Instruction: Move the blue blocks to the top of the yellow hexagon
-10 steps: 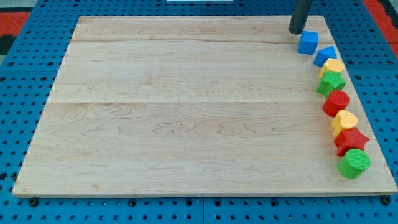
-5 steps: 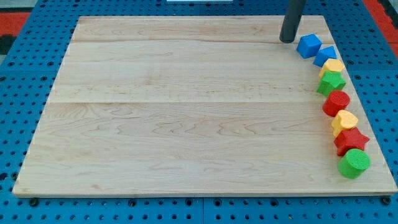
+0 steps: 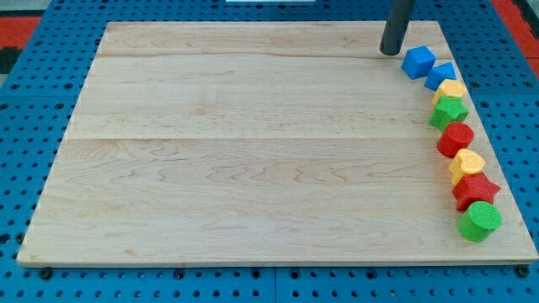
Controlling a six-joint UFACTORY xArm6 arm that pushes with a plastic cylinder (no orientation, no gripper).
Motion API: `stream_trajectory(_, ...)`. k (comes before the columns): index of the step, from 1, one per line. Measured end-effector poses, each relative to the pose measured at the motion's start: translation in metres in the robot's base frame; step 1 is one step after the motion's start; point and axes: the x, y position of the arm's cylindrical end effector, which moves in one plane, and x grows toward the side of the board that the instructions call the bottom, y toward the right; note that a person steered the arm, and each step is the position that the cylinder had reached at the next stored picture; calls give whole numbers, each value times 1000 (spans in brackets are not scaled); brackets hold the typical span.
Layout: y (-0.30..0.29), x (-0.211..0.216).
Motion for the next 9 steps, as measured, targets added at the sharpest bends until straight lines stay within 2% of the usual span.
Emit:
stream_trajectory(2,6,28)
stream_trajectory(7,42,19)
stream_trajectory(9,42,32)
